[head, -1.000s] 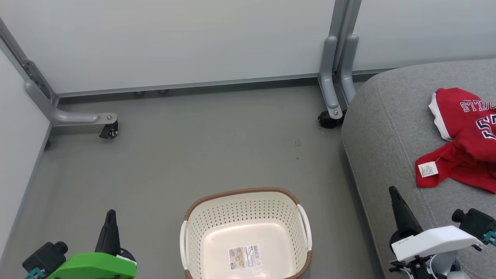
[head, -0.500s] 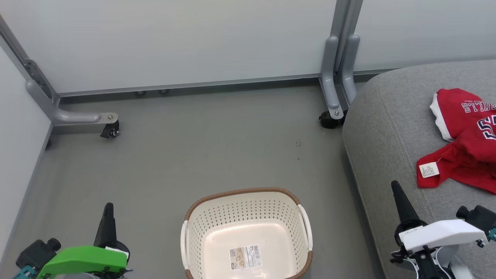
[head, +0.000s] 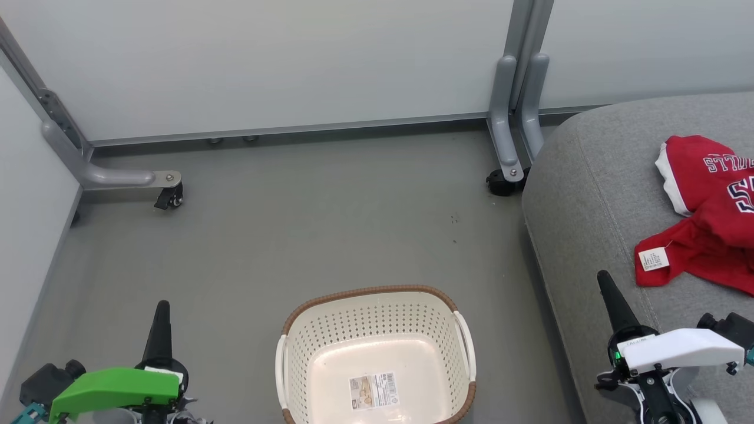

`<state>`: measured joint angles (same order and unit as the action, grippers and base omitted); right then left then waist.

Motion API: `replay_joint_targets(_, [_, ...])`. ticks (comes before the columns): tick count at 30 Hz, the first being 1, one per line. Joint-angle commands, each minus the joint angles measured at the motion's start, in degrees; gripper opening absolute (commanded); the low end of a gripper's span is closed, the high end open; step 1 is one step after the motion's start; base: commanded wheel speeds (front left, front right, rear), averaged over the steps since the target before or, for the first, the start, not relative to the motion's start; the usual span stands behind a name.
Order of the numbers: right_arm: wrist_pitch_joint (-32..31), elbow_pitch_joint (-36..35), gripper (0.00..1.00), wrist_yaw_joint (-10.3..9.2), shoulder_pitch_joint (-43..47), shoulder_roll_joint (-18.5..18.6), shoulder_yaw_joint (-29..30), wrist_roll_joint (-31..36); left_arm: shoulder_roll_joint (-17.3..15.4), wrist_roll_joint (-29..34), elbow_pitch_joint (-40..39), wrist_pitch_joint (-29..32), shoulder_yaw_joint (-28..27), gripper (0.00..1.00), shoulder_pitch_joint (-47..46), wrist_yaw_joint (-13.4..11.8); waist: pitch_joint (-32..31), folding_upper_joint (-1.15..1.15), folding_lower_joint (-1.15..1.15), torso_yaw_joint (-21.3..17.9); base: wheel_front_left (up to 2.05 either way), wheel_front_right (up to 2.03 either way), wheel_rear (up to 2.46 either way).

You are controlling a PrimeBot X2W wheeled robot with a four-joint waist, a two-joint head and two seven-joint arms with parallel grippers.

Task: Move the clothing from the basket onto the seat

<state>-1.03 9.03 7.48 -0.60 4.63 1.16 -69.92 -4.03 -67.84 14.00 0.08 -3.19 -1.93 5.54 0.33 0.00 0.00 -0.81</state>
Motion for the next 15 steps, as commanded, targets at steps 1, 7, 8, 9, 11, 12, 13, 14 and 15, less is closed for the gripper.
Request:
replay_joint_targets(1, [-0.35,-0.07,0.00,0.02,-1.44,0.39,0.26,-1.47,0.11,-1.42,-0.34,0.42,-0.37,0.00,-1.59,0.38,0.00,0.00,0.00,0.02,0.00,0.00,0.00])
replay_joint_targets(7, [-0.79,0.65,0.00,0.02,-2.00,0.37,0.64,-4.76,0.27,-4.70,-0.28,1.27,-0.83,0.00,-2.02,0.60,-0.02,0.00,0.00,0.11,0.00,0.00,0.00])
replay_joint_targets(8, [-0.87,0.73,0.00,0.02,-2.12,0.37,0.69,-5.22,0.29,-5.20,-0.29,1.41,-0.90,0.00,-2.07,0.63,-0.02,0.00,0.00,0.13,0.00,0.00,0.00])
replay_joint_targets(9, [-0.89,0.86,0.00,0.02,-2.27,0.36,0.75,-5.78,0.32,-5.73,-0.28,1.55,-0.98,0.00,-2.14,0.65,-0.03,0.00,0.00,0.14,0.00,0.00,0.00])
replay_joint_targets(11, [-1.00,1.06,0.00,0.02,-2.48,0.35,0.86,-6.79,0.36,-6.78,-0.25,1.81,-1.12,0.00,-2.26,0.76,-0.03,0.00,0.00,0.17,0.00,0.00,0.00])
replay_joint_targets(12, [-1.08,1.16,0.00,0.02,-2.54,0.35,0.91,-7.23,0.37,-7.13,-0.25,1.95,-1.19,0.00,-2.32,0.78,-0.03,0.00,0.00,0.19,0.00,0.00,0.00])
replay_joint_targets(13, [-1.19,1.28,0.00,0.02,-2.59,0.34,0.97,-7.76,0.38,-7.65,-0.24,2.10,-1.27,0.00,-2.42,0.84,-0.04,0.00,0.00,0.20,0.00,0.00,0.00])
replay_joint_targets(14, [-1.26,1.39,0.00,0.02,-2.64,0.34,1.02,-8.20,0.39,-8.13,-0.22,2.26,-1.33,0.00,-2.50,0.89,-0.04,0.00,0.00,0.21,0.00,0.00,0.00])
replay_joint_targets(15, [-1.37,1.50,0.00,0.02,-2.71,0.33,1.08,-8.73,0.40,-8.71,-0.22,2.36,-1.40,0.00,-2.60,0.94,-0.04,0.00,0.00,0.23,0.00,0.00,0.00])
